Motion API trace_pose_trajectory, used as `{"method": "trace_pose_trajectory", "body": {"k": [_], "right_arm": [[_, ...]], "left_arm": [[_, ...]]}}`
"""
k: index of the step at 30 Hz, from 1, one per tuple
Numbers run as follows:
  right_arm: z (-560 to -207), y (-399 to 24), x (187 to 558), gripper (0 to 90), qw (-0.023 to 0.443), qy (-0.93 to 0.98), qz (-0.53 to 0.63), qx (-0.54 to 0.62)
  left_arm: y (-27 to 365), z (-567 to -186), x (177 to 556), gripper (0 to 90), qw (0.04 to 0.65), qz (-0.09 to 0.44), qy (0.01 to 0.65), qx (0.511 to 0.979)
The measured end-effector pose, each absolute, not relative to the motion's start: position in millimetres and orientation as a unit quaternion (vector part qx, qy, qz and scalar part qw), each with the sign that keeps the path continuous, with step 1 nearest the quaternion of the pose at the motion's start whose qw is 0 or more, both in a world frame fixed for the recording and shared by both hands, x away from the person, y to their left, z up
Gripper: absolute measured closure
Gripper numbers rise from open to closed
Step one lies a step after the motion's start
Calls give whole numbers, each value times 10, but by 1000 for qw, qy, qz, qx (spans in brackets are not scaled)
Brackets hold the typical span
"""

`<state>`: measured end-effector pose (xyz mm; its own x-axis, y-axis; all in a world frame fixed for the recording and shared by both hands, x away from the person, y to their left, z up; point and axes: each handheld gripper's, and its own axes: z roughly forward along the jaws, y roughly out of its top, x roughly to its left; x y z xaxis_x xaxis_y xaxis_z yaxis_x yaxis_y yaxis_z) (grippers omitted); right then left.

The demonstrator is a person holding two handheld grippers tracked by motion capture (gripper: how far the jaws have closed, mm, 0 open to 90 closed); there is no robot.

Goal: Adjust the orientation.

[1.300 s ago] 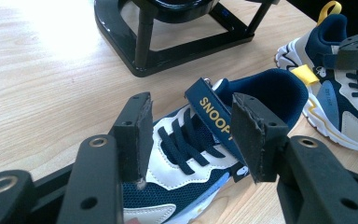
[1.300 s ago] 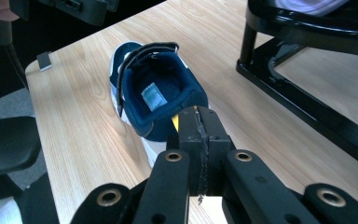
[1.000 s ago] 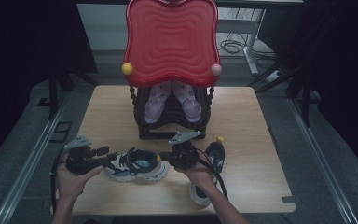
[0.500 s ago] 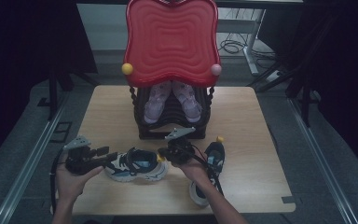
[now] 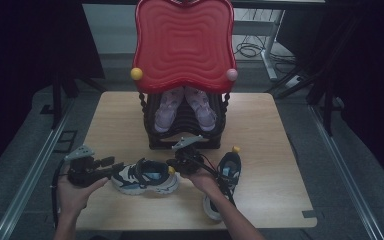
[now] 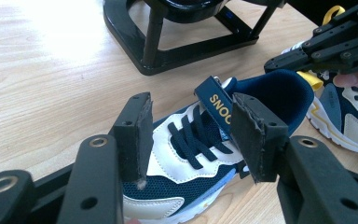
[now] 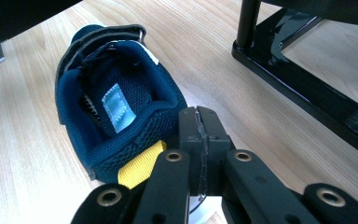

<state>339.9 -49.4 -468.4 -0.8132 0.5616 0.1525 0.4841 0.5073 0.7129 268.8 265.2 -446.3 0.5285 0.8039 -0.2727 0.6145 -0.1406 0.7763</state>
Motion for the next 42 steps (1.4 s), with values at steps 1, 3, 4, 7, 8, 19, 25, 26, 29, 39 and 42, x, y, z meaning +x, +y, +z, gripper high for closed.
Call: {"method": "trace_pose_trajectory", "body": {"k": [1, 3, 4, 7, 8, 19, 25, 26, 29, 39, 42], "right_arm": [[-4680, -497, 3393, 896, 50, 867, 393, 301], [-4672, -494, 3372, 896, 49, 870, 393, 295], [-4669, -491, 3361, 897, 49, 871, 392, 292], [-4660, -473, 3307, 896, 46, 877, 388, 280], [-4658, -467, 3290, 896, 47, 878, 387, 277], [-4637, -447, 3073, 896, 34, 886, 388, 249], [-4636, -424, 2914, 896, 26, 892, 389, 229], [-4635, -419, 2886, 896, 23, 893, 388, 227], [-4638, -404, 2812, 896, 19, 896, 387, 218], [-4689, -316, 2603, 896, 4, 902, 388, 190], [-4692, -305, 2578, 896, 0, 902, 389, 184]], "left_arm": [[2654, -4464, 2688, 488, 452, 105, 475, 748], [2656, -4469, 2690, 488, 451, 106, 476, 747], [2657, -4471, 2692, 488, 450, 106, 476, 748], [2653, -4471, 2692, 488, 450, 105, 476, 749], [2651, -4471, 2691, 488, 450, 105, 475, 748], [2696, -4459, 2679, 488, 454, 105, 477, 745], [2705, -4452, 2670, 488, 455, 105, 477, 745], [2708, -4451, 2669, 488, 455, 105, 477, 745], [2717, -4448, 2665, 488, 455, 106, 478, 744], [2739, -4443, 2656, 488, 456, 107, 481, 741], [2739, -4446, 2657, 488, 456, 107, 481, 741]]}}
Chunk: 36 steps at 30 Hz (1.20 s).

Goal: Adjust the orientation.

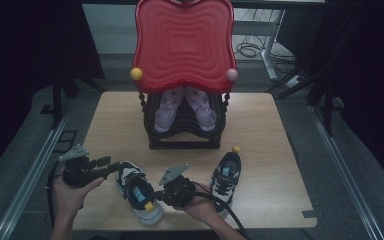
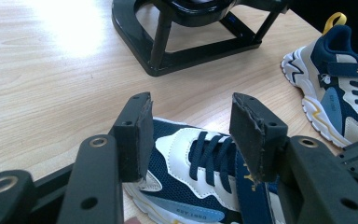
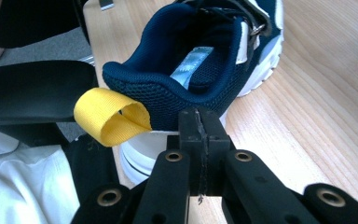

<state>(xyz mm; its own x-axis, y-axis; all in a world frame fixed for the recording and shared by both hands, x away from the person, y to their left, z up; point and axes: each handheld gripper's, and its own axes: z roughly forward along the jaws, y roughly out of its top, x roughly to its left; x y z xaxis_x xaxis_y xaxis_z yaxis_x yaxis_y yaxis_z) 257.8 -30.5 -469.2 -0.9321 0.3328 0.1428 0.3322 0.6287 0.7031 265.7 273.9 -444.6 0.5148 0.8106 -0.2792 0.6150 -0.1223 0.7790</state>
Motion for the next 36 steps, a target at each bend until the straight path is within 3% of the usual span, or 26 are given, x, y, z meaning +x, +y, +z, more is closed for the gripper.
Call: {"method": "trace_pose_trajectory", "body": {"k": [36], "right_arm": [[-4776, 68, 2330, 896, -40, 907, 404, 109]], "left_arm": [[2760, -4441, 2647, 488, 457, 108, 481, 740]]}}
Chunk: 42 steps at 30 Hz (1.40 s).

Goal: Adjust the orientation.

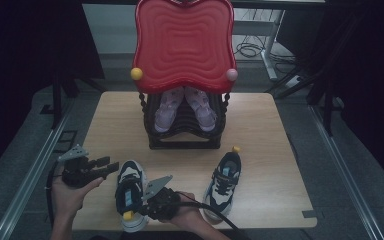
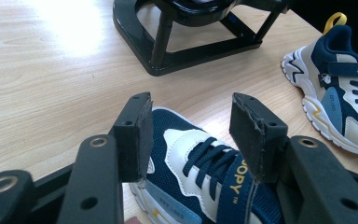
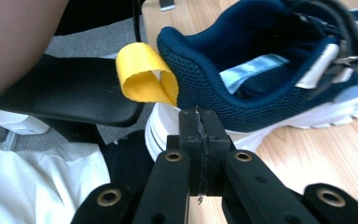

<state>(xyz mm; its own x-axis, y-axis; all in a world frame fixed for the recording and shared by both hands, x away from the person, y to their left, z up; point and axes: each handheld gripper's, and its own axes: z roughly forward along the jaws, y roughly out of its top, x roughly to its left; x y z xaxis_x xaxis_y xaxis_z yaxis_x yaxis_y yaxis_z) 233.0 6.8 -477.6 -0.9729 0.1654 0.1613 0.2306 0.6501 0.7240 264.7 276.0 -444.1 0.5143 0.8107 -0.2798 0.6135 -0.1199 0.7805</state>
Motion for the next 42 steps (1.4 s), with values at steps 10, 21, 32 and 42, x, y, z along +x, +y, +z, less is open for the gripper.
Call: {"method": "trace_pose_trajectory", "body": {"k": [10, 21, 32, 42], "right_arm": [[-4848, 269, 2356, 896, 55, -900, -421, -95], [-4886, 482, 2408, 896, 56, -896, -433, -84], [-4918, 673, 2484, 895, 55, -890, -444, -86], [-4882, 634, 2483, 895, 37, -887, -451, -91]], "left_arm": [[2782, -4438, 2643, 488, 458, 108, 482, 739], [2823, -4432, 2637, 488, 460, 110, 485, 735], [2883, -4428, 2628, 486, 465, 110, 489, 729], [2856, -4444, 2639, 481, 462, 106, 487, 733]]}}
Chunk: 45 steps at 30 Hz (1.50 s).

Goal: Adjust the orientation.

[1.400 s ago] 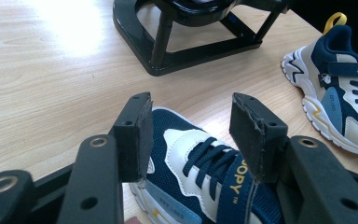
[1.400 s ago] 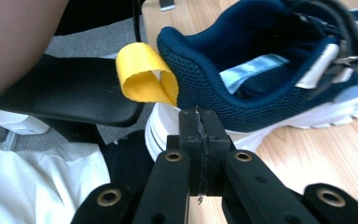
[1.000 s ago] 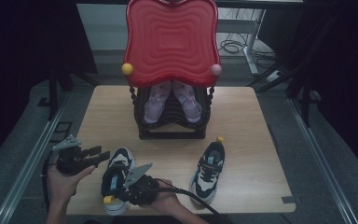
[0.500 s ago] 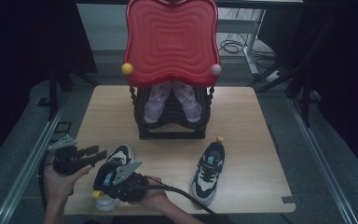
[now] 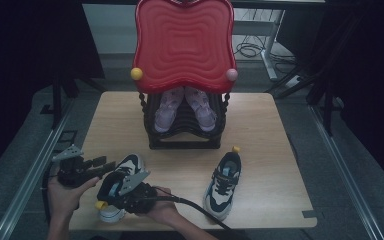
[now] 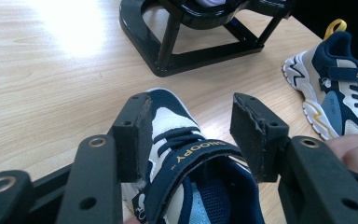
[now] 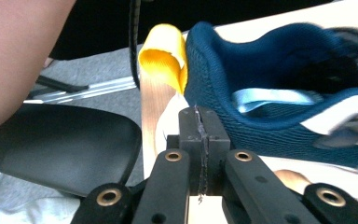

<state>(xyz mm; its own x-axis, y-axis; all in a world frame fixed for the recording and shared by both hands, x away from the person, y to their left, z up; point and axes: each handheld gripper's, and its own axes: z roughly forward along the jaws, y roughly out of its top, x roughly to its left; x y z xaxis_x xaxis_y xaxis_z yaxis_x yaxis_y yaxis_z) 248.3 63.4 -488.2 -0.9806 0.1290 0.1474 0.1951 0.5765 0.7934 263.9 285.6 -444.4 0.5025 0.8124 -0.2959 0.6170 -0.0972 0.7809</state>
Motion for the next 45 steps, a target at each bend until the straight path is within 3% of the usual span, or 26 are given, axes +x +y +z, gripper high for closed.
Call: {"method": "trace_pose_trajectory", "body": {"k": [19, 45], "right_arm": [[-4509, -57, 2454, 895, -22, -875, -464, -140], [-4494, -653, 2553, 894, -49, -864, -460, -200]], "left_arm": [[2820, -4455, 2643, 478, 459, 101, 486, 737], [2795, -4466, 2646, 472, 457, 101, 486, 739]]}}
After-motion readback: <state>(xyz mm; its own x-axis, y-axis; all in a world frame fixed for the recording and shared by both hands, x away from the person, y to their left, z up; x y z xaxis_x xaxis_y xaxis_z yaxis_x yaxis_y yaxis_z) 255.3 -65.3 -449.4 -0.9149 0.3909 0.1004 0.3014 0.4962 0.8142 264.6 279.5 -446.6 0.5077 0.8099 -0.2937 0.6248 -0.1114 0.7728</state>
